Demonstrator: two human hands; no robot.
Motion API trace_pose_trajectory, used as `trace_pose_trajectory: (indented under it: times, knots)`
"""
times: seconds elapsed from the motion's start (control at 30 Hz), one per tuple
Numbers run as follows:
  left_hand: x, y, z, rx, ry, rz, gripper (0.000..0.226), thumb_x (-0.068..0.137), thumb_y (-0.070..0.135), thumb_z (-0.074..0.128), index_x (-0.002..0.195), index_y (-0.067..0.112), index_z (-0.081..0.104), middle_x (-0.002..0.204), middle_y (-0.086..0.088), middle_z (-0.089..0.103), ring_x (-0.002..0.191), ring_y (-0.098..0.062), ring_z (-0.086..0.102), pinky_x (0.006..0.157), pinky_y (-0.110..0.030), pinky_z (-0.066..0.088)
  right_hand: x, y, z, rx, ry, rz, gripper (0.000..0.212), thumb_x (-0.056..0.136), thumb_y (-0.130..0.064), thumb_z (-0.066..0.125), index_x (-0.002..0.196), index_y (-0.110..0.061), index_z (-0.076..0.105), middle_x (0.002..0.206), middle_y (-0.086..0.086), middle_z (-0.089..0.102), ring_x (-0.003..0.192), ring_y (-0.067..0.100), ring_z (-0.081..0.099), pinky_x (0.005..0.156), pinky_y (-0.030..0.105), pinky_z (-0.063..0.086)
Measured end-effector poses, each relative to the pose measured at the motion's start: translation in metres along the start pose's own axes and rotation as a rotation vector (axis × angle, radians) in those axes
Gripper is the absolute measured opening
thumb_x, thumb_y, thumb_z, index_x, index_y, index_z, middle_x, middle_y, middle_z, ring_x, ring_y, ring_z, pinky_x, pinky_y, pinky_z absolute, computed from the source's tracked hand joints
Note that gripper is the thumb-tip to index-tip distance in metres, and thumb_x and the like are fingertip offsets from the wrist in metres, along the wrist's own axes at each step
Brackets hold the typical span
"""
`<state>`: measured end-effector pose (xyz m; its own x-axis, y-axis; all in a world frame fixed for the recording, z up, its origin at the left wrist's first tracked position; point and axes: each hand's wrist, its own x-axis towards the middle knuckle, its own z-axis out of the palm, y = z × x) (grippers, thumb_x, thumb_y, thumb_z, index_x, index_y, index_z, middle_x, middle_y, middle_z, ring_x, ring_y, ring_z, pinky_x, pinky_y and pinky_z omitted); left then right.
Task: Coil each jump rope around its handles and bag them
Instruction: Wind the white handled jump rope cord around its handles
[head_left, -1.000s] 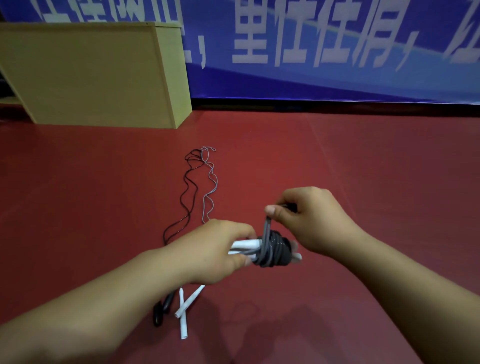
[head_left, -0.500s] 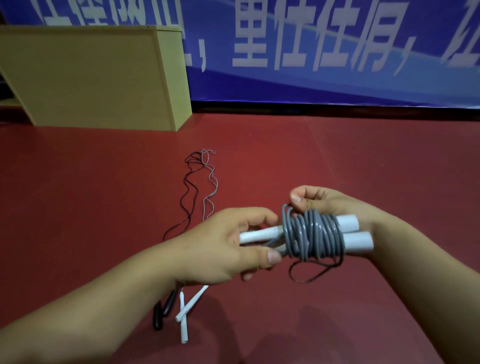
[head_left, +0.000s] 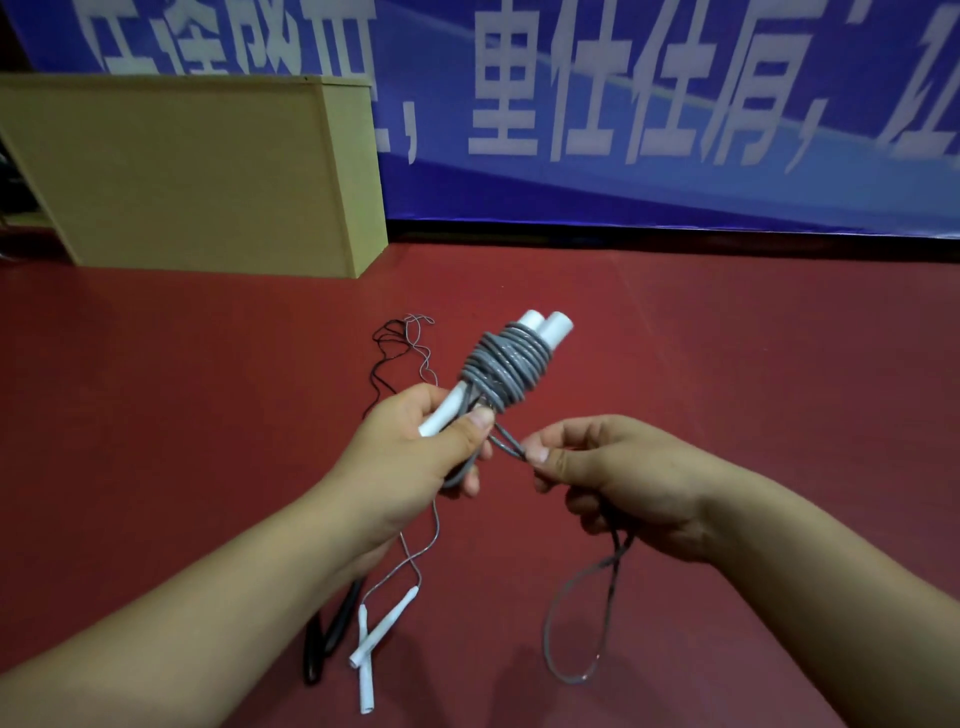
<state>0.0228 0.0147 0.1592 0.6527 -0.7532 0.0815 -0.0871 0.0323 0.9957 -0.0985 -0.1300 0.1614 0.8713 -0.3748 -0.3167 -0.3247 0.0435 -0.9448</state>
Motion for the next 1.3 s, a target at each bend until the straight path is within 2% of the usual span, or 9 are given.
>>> trace_pose_trajectory:
  times: [0.27, 0.43, 0.5, 0.57, 0.67, 0.83, 1.0, 1.13, 1.3]
  knots:
    - [0.005, -0.007, -0.002, 0.031, 0.134, -0.035, 0.012, 0.095, 0.015, 0.061, 0.086, 0.01, 0.056, 0.062, 0.0, 0.065, 0.047, -0.012, 0.056, 0.051, -0.025, 0.043, -0.002, 0.0, 0.004, -0.102, 0.021, -0.04, 0.01, 0.088, -0.018, 0.07, 0.077, -0.018, 0.07, 0.062, -0.002, 0.058, 0.046, 0.009, 0.041, 0.047, 0.025, 0.034]
    - [0.009, -0.014, -0.004, 0.093, 0.133, -0.043, 0.005, 0.094, 0.009, 0.061, 0.091, 0.008, 0.057, 0.066, -0.002, 0.066, 0.048, -0.015, 0.057, 0.059, -0.031, 0.045, -0.004, -0.003, 0.007, -0.18, 0.081, -0.053, 0.014, 0.087, -0.023, 0.071, 0.078, -0.012, 0.068, 0.059, 0.0, 0.056, 0.045, 0.011, 0.042, 0.046, 0.025, 0.037]
    - [0.012, -0.018, -0.007, 0.133, 0.139, -0.039, 0.004, 0.093, 0.008, 0.061, 0.092, 0.009, 0.057, 0.066, -0.001, 0.067, 0.048, -0.015, 0.057, 0.055, -0.026, 0.044, -0.005, -0.005, 0.01, -0.214, 0.08, -0.041, 0.02, 0.088, -0.028, 0.07, 0.079, -0.011, 0.065, 0.057, 0.0, 0.055, 0.045, 0.012, 0.042, 0.045, 0.024, 0.037]
    - [0.014, -0.022, -0.011, 0.192, 0.16, -0.036, 0.005, 0.092, 0.009, 0.063, 0.091, 0.01, 0.058, 0.067, -0.002, 0.068, 0.048, -0.016, 0.058, 0.051, -0.023, 0.043, -0.006, -0.006, 0.013, -0.208, 0.068, -0.024, 0.023, 0.09, -0.031, 0.067, 0.08, -0.011, 0.063, 0.056, 0.002, 0.052, 0.044, 0.013, 0.041, 0.044, 0.023, 0.037]
    - [0.017, -0.028, -0.014, 0.349, 0.185, -0.05, 0.006, 0.09, 0.015, 0.066, 0.092, 0.015, 0.061, 0.066, -0.005, 0.071, 0.05, -0.015, 0.062, 0.054, -0.027, 0.045, -0.008, -0.007, 0.014, -0.231, 0.07, -0.007, 0.03, 0.093, -0.036, 0.061, 0.083, -0.008, 0.064, 0.054, 0.001, 0.049, 0.043, 0.013, 0.04, 0.044, 0.023, 0.038]
    - [0.019, -0.033, -0.016, 0.559, 0.23, -0.035, 0.009, 0.089, 0.021, 0.068, 0.091, 0.017, 0.06, 0.057, 0.0, 0.065, 0.039, -0.001, 0.055, 0.038, -0.012, 0.034, -0.01, -0.006, 0.017, -0.333, 0.069, 0.006, 0.035, 0.094, -0.041, 0.058, 0.081, -0.008, 0.064, 0.057, 0.001, 0.051, 0.046, 0.014, 0.041, 0.046, 0.023, 0.038]
    - [0.018, -0.039, -0.021, 0.703, 0.114, -0.085, 0.009, 0.087, 0.018, 0.07, 0.089, 0.015, 0.063, 0.056, 0.003, 0.064, 0.037, -0.002, 0.055, 0.037, -0.011, 0.033, -0.01, -0.001, 0.016, -0.415, 0.006, 0.042, 0.029, 0.094, -0.031, 0.06, 0.085, -0.005, 0.068, 0.063, 0.001, 0.053, 0.056, 0.015, 0.045, 0.051, 0.024, 0.043]
    - [0.018, -0.045, -0.024, 0.875, -0.01, -0.114, 0.013, 0.082, 0.03, 0.073, 0.083, 0.023, 0.062, 0.06, 0.002, 0.066, 0.056, -0.016, 0.066, 0.052, -0.025, 0.05, -0.009, 0.003, 0.015, -0.436, -0.041, 0.066, 0.025, 0.093, -0.021, 0.057, 0.093, 0.003, 0.065, 0.069, 0.005, 0.052, 0.062, 0.018, 0.045, 0.054, 0.026, 0.044]
    - [0.011, -0.04, -0.014, 1.059, -0.326, -0.037, 0.018, 0.08, 0.031, 0.073, 0.074, 0.038, 0.057, 0.071, 0.004, 0.062, 0.065, -0.013, 0.059, 0.063, -0.029, 0.049, -0.008, 0.002, 0.014, -0.374, 0.051, 0.02, 0.034, 0.1, -0.026, 0.051, 0.07, -0.01, 0.058, 0.057, 0.004, 0.048, 0.049, 0.017, 0.045, 0.049, 0.026, 0.042]
